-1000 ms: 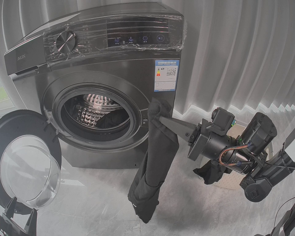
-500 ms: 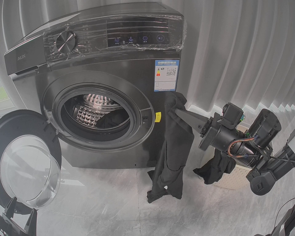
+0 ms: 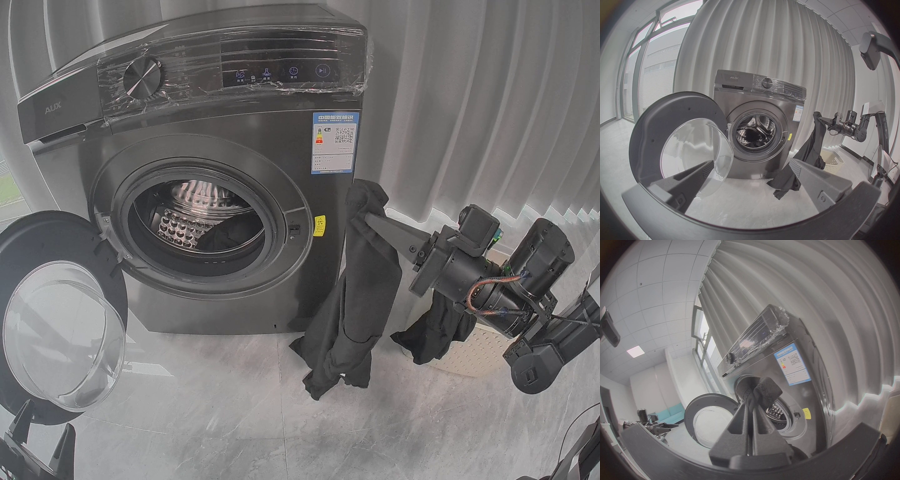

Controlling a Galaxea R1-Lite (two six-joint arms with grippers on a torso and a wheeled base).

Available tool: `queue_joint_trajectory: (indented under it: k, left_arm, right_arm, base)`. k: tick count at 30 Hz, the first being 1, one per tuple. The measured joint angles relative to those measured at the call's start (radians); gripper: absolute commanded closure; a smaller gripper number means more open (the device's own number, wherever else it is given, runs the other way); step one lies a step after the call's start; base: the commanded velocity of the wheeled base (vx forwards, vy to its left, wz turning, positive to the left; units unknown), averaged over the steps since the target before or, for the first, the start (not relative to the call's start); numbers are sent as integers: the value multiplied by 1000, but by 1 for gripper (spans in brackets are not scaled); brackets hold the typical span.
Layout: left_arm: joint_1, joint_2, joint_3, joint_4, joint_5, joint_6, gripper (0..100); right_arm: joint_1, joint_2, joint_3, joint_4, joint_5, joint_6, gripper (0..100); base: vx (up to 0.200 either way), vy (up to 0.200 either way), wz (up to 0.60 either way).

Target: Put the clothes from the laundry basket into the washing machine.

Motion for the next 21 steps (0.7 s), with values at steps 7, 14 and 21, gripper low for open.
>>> queue_joint_trajectory:
  k: [7, 14, 21]
  left_arm:
    - [0, 0, 0, 0, 0, 0, 0]
    - [0, 0, 0, 0, 0, 0, 0]
    - [0, 0, 0, 0, 0, 0, 0]
  right_arm:
    - [8, 6, -8, -1, -28, 0, 100]
    - [14, 10, -3, -1, -27, -1, 100]
    - [15, 12, 1, 0, -28, -4, 100]
  base:
    - [0, 0, 429]
    - [0, 0, 0]
    - [0, 0, 0]
